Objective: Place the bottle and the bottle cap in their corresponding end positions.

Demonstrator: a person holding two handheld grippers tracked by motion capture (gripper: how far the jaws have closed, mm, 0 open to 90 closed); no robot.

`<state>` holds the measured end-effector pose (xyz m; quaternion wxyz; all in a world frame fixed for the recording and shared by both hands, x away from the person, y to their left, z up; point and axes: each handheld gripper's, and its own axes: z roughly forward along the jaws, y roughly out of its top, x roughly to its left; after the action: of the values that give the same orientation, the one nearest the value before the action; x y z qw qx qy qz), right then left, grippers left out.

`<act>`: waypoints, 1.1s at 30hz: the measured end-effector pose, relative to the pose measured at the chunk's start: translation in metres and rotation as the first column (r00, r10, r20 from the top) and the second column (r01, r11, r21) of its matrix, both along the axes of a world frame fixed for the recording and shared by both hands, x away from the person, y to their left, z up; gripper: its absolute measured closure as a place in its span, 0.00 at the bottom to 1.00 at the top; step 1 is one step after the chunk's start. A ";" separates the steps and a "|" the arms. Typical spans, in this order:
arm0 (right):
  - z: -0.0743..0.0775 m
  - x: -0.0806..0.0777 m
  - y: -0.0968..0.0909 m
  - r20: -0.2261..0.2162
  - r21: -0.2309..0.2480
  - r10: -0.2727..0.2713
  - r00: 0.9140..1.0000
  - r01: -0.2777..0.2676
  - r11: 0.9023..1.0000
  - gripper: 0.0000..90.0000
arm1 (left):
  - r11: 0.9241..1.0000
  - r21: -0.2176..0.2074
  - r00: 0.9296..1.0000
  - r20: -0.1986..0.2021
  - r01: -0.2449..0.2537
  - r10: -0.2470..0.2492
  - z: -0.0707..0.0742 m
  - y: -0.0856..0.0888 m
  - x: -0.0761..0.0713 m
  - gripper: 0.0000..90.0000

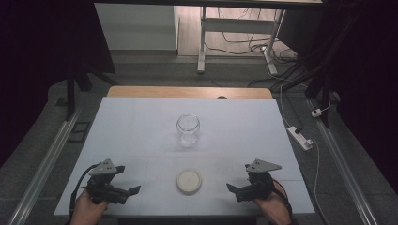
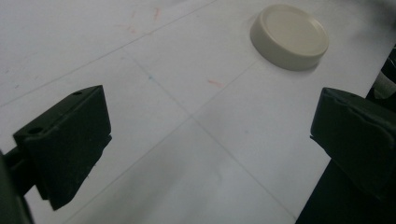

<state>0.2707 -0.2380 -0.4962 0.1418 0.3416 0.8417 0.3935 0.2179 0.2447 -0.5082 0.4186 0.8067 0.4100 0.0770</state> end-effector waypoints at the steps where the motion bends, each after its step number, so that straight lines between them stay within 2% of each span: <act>1: 0.000 -0.001 -0.002 -0.001 0.000 -0.004 1.000 0.004 1.000 0.00 | 1.000 -0.001 1.000 0.001 -0.006 0.006 -0.001 0.003 -0.002 0.00; 10: -0.001 -0.011 -0.026 -0.019 0.022 -0.070 0.997 0.071 0.997 0.00 | 0.997 -0.004 0.997 -0.017 -0.074 0.074 -0.008 0.025 -0.016 0.00; 14: -0.002 -0.015 -0.036 -0.024 0.028 -0.098 0.995 0.098 0.995 0.00 | 0.995 0.009 0.995 -0.018 -0.100 0.100 -0.010 0.031 -0.021 0.00; 25: -0.002 -0.025 -0.054 -0.027 0.032 -0.149 0.988 0.150 0.988 0.00 | 0.991 0.009 0.990 -0.040 -0.134 0.134 -0.015 0.042 -0.031 0.00; 28: -0.002 -0.027 -0.056 -0.031 0.023 -0.157 0.987 0.158 0.987 0.00 | 0.989 0.020 0.988 -0.040 -0.145 0.146 -0.015 0.043 -0.034 0.00; 33: -0.001 -0.030 -0.058 -0.037 0.012 -0.167 0.985 0.167 0.986 0.00 | 0.986 0.065 0.987 -0.039 -0.155 0.158 -0.015 0.043 -0.037 0.00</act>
<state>0.2409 -0.2958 -0.4972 0.1568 0.4190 0.8095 0.3804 0.1812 0.2873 -0.5232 0.3770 0.7860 0.4787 0.1045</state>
